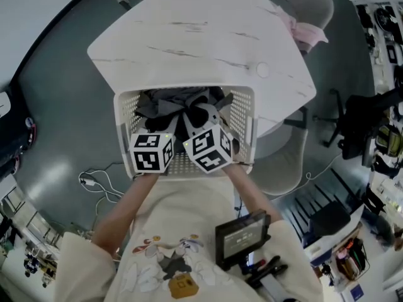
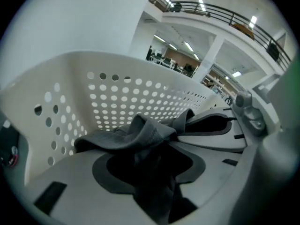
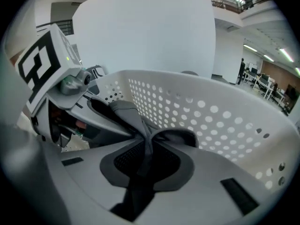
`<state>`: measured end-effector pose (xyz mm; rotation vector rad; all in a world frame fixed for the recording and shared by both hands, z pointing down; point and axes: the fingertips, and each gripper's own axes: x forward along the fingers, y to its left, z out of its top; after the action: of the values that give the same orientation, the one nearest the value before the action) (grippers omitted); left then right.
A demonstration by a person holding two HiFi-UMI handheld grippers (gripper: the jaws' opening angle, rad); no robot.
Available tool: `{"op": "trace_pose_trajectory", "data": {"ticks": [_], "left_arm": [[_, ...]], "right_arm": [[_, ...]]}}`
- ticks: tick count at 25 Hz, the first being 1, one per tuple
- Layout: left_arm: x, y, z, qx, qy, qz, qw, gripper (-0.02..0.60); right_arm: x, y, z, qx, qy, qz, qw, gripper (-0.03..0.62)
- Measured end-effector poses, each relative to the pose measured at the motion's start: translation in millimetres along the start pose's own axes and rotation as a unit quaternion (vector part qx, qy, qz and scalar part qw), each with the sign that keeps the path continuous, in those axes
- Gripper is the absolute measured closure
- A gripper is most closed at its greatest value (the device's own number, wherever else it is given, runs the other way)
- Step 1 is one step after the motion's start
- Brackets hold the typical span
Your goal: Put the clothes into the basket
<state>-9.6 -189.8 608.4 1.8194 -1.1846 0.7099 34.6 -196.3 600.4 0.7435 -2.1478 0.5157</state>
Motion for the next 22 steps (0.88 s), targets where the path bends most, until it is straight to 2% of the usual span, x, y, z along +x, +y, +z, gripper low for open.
{"op": "trace_pose_trajectory", "data": {"ticks": [2,5,6,10,13,18,20,22], "left_arm": [[15,8,-4,0.016,0.011,0.016,0.9997,0.387],[34,14,-15,0.016,0.030,0.023,0.9992,0.403],[41,16,-20,0.005,0.036,0.023,0.9991,0.410],[66,21,-32,-0.074,0.068,0.002,0.9950,0.443],[73,23,-31,-0.070,0.081,-0.004,0.9943,0.449],[72,23,-32,-0.062,0.068,0.006,0.9957,0.454],[65,20,-31,-0.075,0.070,0.004,0.9947,0.453],[54,16,-25,-0.108,0.072,-0.013,0.9915,0.453]], "right_arm": [[12,0,-10,0.023,0.019,0.008,1.000,0.531],[27,-5,-23,0.048,0.053,0.010,0.997,0.533],[31,-7,-27,0.043,0.066,0.007,0.997,0.533],[53,-13,-46,0.007,0.112,-0.016,0.994,0.537],[63,-17,-51,0.020,0.114,-0.015,0.993,0.541],[61,-17,-49,0.054,0.111,0.010,0.992,0.541],[51,-15,-43,0.076,0.091,0.006,0.993,0.540],[39,-14,-36,0.100,0.067,0.000,0.993,0.540]]}}
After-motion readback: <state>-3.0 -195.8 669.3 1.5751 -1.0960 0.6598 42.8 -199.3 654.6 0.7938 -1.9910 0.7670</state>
